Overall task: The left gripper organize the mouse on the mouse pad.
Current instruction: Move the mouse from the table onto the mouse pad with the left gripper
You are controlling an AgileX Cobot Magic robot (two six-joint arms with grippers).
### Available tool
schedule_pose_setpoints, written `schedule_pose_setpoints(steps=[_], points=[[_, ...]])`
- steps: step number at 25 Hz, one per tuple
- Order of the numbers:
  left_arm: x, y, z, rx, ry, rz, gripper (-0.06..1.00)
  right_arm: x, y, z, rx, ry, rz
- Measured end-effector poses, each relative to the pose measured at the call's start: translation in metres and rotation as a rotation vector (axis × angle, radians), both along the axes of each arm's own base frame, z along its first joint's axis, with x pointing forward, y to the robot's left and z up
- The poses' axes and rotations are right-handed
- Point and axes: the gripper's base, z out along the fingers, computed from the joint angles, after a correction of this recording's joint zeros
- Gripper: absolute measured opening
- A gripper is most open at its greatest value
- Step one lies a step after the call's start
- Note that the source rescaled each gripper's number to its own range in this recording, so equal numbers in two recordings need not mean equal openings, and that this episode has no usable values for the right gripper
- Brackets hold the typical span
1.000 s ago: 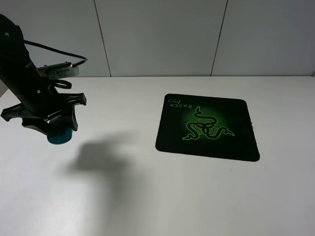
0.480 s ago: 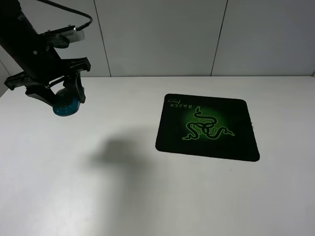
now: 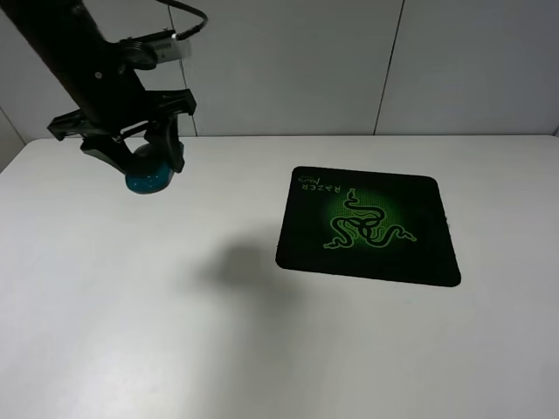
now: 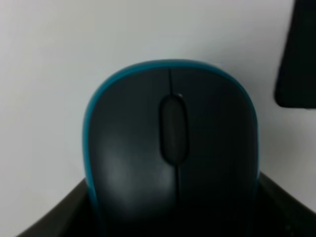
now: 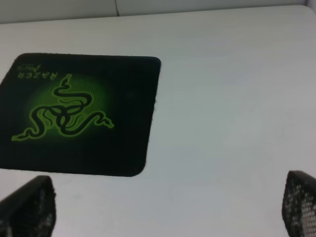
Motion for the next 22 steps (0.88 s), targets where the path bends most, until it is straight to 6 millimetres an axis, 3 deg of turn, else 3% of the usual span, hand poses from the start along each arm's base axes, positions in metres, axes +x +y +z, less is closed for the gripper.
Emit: schedule_pose_setpoints(steps=[12,22], points=[[0.029,-0.097,-0.019,0.031,0.036,-0.22,0.0,0.0,0.0,0.0,0.0,0.0,0.0],[0.035,-0.177,-0.053,0.031,0.012,-0.432,0.0,0.0,0.0,0.0,0.0,0.0,0.0]])
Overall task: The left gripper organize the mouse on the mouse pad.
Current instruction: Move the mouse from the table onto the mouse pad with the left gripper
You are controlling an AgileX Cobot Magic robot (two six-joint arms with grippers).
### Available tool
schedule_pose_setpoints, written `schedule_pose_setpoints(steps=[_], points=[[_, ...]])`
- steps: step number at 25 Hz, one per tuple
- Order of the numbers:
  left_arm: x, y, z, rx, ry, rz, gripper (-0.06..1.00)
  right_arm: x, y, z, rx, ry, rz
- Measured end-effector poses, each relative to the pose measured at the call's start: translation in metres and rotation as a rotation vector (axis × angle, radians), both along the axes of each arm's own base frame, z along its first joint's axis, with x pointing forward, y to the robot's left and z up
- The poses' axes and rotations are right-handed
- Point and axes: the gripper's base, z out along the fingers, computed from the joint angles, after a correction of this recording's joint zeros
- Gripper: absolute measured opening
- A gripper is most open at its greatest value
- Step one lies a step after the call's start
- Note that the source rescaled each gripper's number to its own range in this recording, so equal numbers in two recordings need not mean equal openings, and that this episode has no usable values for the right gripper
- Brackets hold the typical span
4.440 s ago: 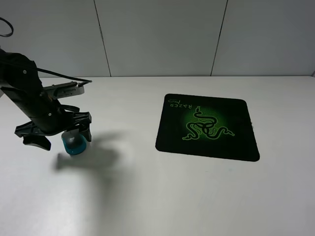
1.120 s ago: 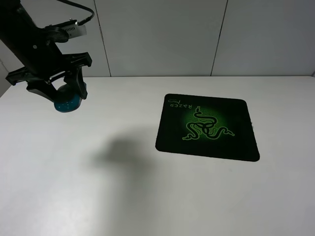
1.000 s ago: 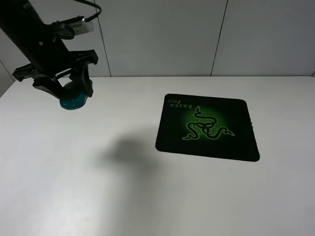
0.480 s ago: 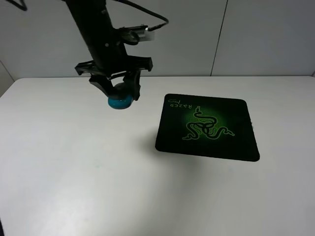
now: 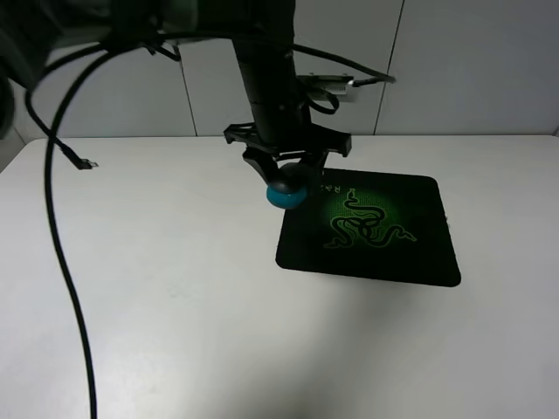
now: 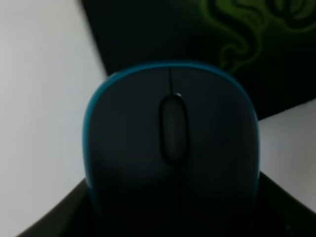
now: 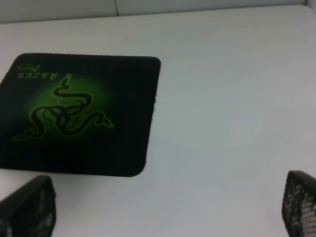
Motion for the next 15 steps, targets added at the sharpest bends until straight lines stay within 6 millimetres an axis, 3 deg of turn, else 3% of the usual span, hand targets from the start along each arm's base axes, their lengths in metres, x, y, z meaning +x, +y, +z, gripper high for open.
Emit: schedule_pose_setpoints(steps=[6,15], points=[[-0.002,-0.036,-0.023,0.007,-0.046,-0.14,0.0,0.0,0.0,0.0,0.0,0.0,0.0],[0.01,-0.05,-0.067,0.04,-0.047,-0.209,0.0,0.0,0.0,0.0,-0.003,0.0,-0.002]])
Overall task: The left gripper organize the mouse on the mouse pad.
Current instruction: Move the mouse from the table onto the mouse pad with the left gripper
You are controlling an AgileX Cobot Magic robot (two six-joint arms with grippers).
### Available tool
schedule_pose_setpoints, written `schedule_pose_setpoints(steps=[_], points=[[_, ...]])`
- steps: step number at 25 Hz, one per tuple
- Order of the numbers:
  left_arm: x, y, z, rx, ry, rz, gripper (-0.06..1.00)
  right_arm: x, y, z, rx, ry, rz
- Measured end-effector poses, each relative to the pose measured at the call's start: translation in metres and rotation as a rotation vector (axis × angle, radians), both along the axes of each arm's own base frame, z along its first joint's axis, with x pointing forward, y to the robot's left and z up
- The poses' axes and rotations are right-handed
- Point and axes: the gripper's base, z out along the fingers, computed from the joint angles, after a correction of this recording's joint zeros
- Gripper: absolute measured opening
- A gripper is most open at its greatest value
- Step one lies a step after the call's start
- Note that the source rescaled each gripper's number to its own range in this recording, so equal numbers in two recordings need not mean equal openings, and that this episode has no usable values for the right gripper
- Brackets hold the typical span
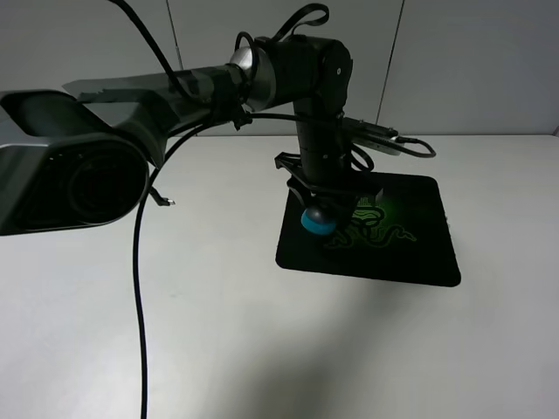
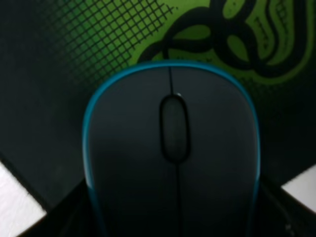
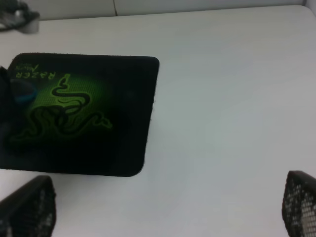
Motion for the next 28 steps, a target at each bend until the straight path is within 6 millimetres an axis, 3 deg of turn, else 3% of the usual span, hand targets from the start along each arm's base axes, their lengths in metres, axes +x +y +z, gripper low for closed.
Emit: schedule_pose_setpoints(steps=[17,23,25,27,28], points=[[0.006,-0.008,-0.035,-0.025,-0.038,-0.042,0.0,0.0,0.0,0.0,-0.001,0.0,0.0],[0.006,-0.011,-0.036,-0.04,-0.039,-0.045,0.0,0.0,-0.001,0.0,-0.006,0.0,-0.004],[0.006,-0.011,-0.036,-0.04,-0.041,-0.046,0.06,0.0,-0.001,0.0,-0.006,0.0,-0.004],[0.006,-0.011,-0.036,-0.043,-0.042,-0.048,0.21,0.0,-0.001,0.0,-0.006,0.0,-0.004],[0.006,-0.011,-0.036,-0.047,-0.041,-0.05,0.34,0.0,-0.001,0.0,-0.007,0.0,-0.005]])
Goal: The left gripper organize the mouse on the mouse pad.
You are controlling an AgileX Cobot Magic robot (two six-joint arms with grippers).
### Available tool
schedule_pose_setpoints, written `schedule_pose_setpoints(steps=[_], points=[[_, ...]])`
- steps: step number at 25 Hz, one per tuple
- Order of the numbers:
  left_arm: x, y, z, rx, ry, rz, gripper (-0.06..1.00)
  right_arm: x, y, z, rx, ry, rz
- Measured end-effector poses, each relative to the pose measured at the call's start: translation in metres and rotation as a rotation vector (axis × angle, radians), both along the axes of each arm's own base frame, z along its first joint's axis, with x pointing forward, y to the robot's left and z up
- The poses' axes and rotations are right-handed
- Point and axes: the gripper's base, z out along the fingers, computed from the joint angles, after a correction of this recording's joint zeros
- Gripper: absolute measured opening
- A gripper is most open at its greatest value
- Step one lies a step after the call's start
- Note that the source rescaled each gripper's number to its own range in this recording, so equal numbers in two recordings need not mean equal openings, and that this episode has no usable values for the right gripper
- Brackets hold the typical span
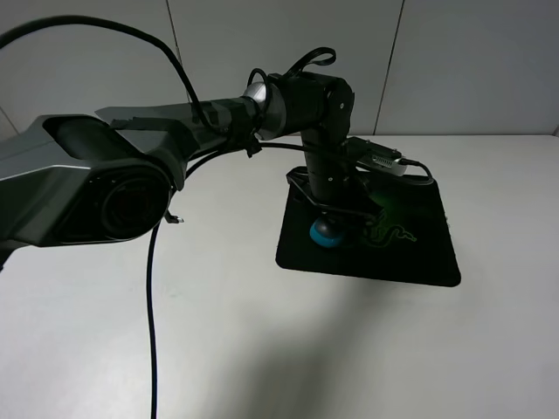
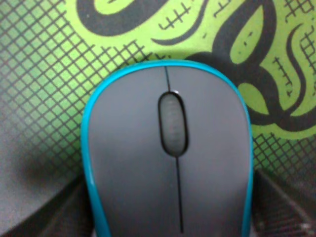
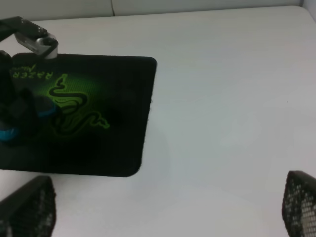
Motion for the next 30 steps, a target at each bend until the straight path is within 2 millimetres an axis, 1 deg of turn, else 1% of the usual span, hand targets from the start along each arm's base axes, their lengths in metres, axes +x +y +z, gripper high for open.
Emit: schedule_pose_setpoints(steps=[2,3,4,5,6,8,10,12,17,25,30], points=[[-0.001,-0.001,0.0,-0.008,0.0,-0.008,0.66,0.0,0.0,0.0,0.0,0.0,0.0],[0.0,-0.001,0.0,-0.01,-0.003,-0.01,0.77,0.0,0.0,0.0,0.0,0.0,0.0],[0.0,-0.001,0.0,-0.011,-0.002,-0.011,0.85,0.0,0.0,0.0,0.0,0.0,0.0],[-0.001,-0.002,0.001,-0.011,-0.003,-0.013,0.91,0.0,0.0,0.0,0.0,0.0,0.0],[-0.001,-0.002,0.001,-0.01,-0.002,-0.014,0.94,0.0,0.0,0.0,0.0,0.0,0.0],[-0.001,-0.002,0.005,-0.006,0.003,-0.019,0.97,0.0,0.0,0.0,0.0,0.0,0.0],[-0.003,-0.001,0.011,0.016,0.021,-0.028,0.99,0.0,0.0,0.0,0.0,0.0,0.0],[-0.001,0.0,0.021,0.032,0.016,-0.036,1.0,0.0,0.0,0.0,0.0,0.0,0.0],[0.004,-0.002,0.047,-0.006,-0.057,-0.038,1.0,0.0,0.0,0.0,0.0,0.0,0.0],[-0.002,0.005,0.105,-0.07,-0.135,-0.04,1.0,0.0,0.0,0.0,0.0,0.0,0.0],[-0.014,0.021,0.133,-0.047,-0.15,-0.041,1.0,0.0,0.0,0.0,0.0,0.0,0.0]])
